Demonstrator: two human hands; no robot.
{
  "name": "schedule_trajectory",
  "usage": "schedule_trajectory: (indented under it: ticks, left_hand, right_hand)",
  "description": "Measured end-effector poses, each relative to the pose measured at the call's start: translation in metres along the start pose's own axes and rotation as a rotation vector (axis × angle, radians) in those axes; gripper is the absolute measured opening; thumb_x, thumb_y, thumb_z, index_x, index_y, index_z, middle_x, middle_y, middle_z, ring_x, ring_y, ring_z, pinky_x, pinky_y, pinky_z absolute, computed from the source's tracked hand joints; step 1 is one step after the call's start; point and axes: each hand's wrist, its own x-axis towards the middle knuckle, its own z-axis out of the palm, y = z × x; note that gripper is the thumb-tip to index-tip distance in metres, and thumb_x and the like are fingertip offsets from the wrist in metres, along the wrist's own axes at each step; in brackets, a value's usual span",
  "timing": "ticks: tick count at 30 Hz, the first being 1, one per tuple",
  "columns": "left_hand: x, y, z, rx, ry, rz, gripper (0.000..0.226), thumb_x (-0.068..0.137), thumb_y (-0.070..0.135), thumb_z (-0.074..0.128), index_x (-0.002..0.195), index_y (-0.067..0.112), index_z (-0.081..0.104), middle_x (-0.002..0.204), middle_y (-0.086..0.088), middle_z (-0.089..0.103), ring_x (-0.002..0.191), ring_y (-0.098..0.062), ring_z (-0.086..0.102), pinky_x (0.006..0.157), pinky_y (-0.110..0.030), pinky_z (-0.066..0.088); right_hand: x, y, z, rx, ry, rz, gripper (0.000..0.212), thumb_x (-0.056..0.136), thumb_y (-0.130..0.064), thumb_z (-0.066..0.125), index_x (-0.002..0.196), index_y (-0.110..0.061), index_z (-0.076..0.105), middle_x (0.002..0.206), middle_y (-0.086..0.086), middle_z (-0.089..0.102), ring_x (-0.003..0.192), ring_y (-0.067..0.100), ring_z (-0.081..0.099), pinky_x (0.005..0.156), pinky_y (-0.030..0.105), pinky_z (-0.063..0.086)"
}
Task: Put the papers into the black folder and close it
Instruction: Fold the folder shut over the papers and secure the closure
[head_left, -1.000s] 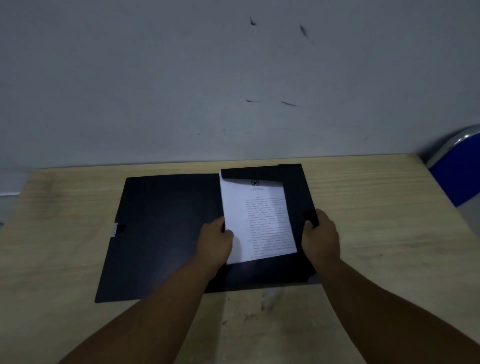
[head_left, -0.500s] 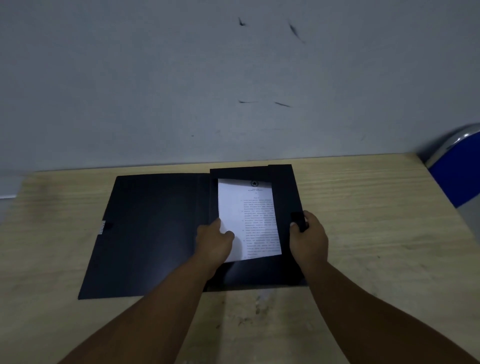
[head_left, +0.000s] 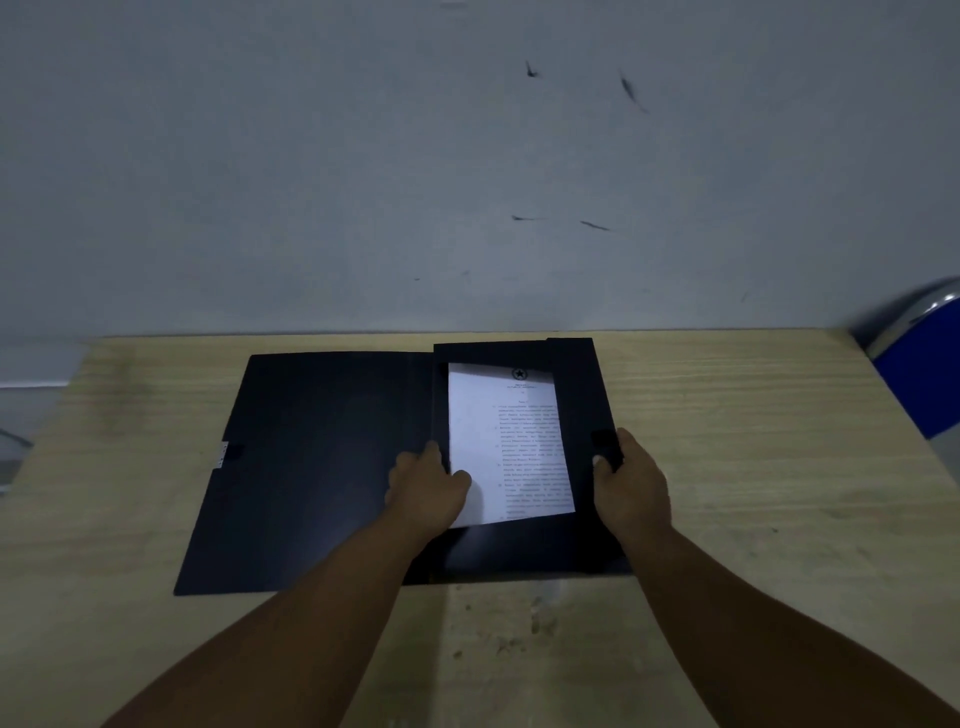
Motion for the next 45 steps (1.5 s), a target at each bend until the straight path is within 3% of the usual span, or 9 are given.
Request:
schedule_trajectory:
  ticks: [5, 9, 12, 22, 27, 33, 37, 42, 45]
  left_hand:
    - [-0.005, -0.034, -0.034, -0.105, 0.177, 0.011, 0.043, 0.089, 0.021, 0.055, 0.119, -0.009, 0.058, 0.118, -0.032, 0.06, 0.104, -0.043, 0.061, 0.081, -0.042, 0.051]
    - [-0.013, -0.074, -0.071, -0.021, 0.396, -0.102, 0.046, 0.089, 0.029, 0.058, 0.13, 0.009, 0.061, 0.136, -0.022, 0.052, 0.124, -0.041, 0.048, 0.101, -0.046, 0.043]
    - [-0.02, -0.108, -0.094, -0.004, 0.474, -0.219, 0.049, 0.089, 0.031, 0.059, 0.134, 0.009, 0.056, 0.142, -0.023, 0.045, 0.131, -0.043, 0.04, 0.105, -0.049, 0.038]
    - [-0.026, -0.171, -0.143, -0.172, 0.359, -0.204, 0.032, 0.086, 0.023, 0.057, 0.107, 0.0, 0.061, 0.11, -0.025, 0.064, 0.103, -0.045, 0.059, 0.09, -0.051, 0.051]
    - [-0.019, -0.178, -0.155, -0.31, 0.33, -0.281, 0.052, 0.084, 0.031, 0.06, 0.127, 0.002, 0.054, 0.127, -0.019, 0.055, 0.111, -0.042, 0.058, 0.091, -0.043, 0.05]
    - [-0.014, -0.184, -0.17, -0.503, 0.227, -0.255, 0.022, 0.077, 0.025, 0.06, 0.07, 0.009, 0.046, 0.07, -0.005, 0.047, 0.061, -0.021, 0.046, 0.054, -0.03, 0.032]
    - [-0.011, -0.186, -0.175, -0.585, 0.153, -0.283, 0.026, 0.072, 0.025, 0.06, 0.073, 0.0, 0.058, 0.075, -0.012, 0.054, 0.068, -0.026, 0.052, 0.061, -0.032, 0.039]
    - [-0.005, -0.189, -0.172, -0.696, 0.111, -0.275, 0.059, 0.067, 0.04, 0.064, 0.112, 0.001, 0.066, 0.11, -0.021, 0.068, 0.102, -0.041, 0.065, 0.089, -0.044, 0.055]
    - [-0.006, -0.188, -0.177, -0.786, 0.136, -0.223, 0.065, 0.074, 0.051, 0.058, 0.121, 0.006, 0.063, 0.116, -0.016, 0.068, 0.105, -0.038, 0.067, 0.095, -0.054, 0.054]
  right_hand:
    - [-0.037, -0.045, 0.027, -0.298, 0.164, -0.218, 0.051, 0.092, -0.026, 0.063, 0.139, -0.01, 0.054, 0.141, 0.017, 0.053, 0.133, 0.035, 0.044, 0.108, 0.051, 0.038]
    - [-0.079, -0.087, 0.074, -0.151, -0.087, -0.452, 0.036, 0.093, -0.022, 0.062, 0.127, -0.01, 0.065, 0.127, 0.01, 0.065, 0.123, 0.029, 0.053, 0.104, 0.043, 0.044]
    - [-0.109, -0.112, 0.114, -0.138, -0.276, -0.527, 0.043, 0.095, -0.027, 0.059, 0.135, -0.011, 0.059, 0.137, 0.006, 0.06, 0.131, 0.025, 0.048, 0.109, 0.038, 0.042]
    - [-0.154, -0.143, 0.195, -0.283, -0.572, -0.479, 0.066, 0.098, -0.037, 0.054, 0.155, -0.012, 0.033, 0.159, 0.004, 0.036, 0.148, 0.023, 0.024, 0.12, 0.039, 0.026]
    - [-0.162, -0.143, 0.206, -0.347, -0.506, -0.447, 0.071, 0.096, -0.045, 0.055, 0.155, -0.012, 0.033, 0.16, 0.004, 0.034, 0.15, 0.023, 0.021, 0.12, 0.037, 0.026]
    - [-0.166, -0.149, 0.213, -0.382, -0.503, -0.363, 0.074, 0.094, -0.048, 0.054, 0.157, -0.018, 0.028, 0.166, -0.001, 0.023, 0.153, 0.021, 0.013, 0.118, 0.041, 0.029]
    - [-0.168, -0.154, 0.215, -0.412, -0.485, -0.349, 0.072, 0.092, -0.046, 0.053, 0.155, -0.02, 0.03, 0.165, -0.005, 0.024, 0.152, 0.021, 0.013, 0.115, 0.045, 0.035]
    - [-0.171, -0.157, 0.216, -0.434, -0.45, -0.341, 0.066, 0.094, -0.049, 0.046, 0.153, -0.024, 0.033, 0.162, -0.009, 0.027, 0.15, 0.019, 0.016, 0.108, 0.047, 0.041]
    - [-0.169, -0.167, 0.215, -0.374, -0.461, -0.266, 0.07, 0.094, -0.063, 0.035, 0.153, -0.027, 0.034, 0.162, -0.009, 0.03, 0.149, 0.019, 0.019, 0.108, 0.049, 0.038]
